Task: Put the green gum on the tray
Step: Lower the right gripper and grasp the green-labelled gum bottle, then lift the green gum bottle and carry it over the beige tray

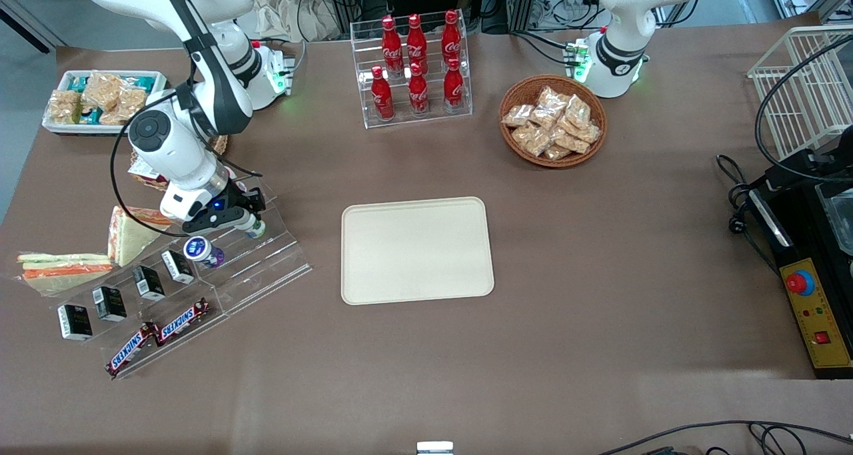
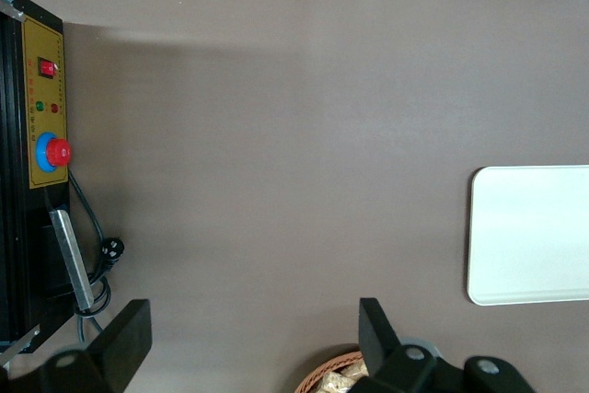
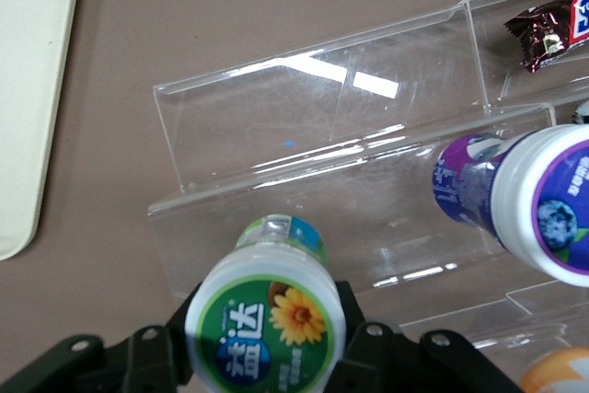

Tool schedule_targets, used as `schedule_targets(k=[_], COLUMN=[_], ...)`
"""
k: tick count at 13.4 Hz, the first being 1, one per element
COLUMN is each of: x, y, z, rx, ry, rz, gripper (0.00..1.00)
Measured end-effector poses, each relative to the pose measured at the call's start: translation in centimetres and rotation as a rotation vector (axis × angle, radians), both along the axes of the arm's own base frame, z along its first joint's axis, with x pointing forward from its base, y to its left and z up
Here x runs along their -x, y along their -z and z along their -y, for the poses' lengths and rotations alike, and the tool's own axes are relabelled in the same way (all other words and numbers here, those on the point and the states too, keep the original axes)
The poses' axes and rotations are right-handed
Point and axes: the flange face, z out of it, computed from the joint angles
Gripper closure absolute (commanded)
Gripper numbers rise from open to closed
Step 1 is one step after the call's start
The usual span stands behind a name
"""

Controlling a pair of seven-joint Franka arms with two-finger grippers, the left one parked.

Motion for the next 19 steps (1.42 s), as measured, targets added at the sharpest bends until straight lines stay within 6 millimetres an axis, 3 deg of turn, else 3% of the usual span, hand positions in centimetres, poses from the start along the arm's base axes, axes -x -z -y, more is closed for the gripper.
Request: schedule_targets(k=[2, 4, 6, 9, 11, 13, 15, 19], x=[-0.6, -2.2, -4.3, -6.3, -6.4, -6.1, -5.6, -4.1], y=[-0.9, -3.9, -9.7, -20.4, -25.8, -29.7, -31.0, -28.5], z=[0.0, 0.0, -0.2, -0.3, -0.3, -0.7, -3.3, -13.7], rx=[-0.002, -0.001, 0.0, -0.001, -0.002, -0.008, -0.019, -0.006], ry=[0.002, 0.007, 0.01, 0.015, 0.022, 0.069, 0.144, 0.289], rz=[0.01, -0.011, -0.04, -0.058, -0.06, -0.054, -0.052, -0.099], gripper=[0.74, 0.74, 0.74, 0.74, 0.74, 0.74, 0.74, 0.74])
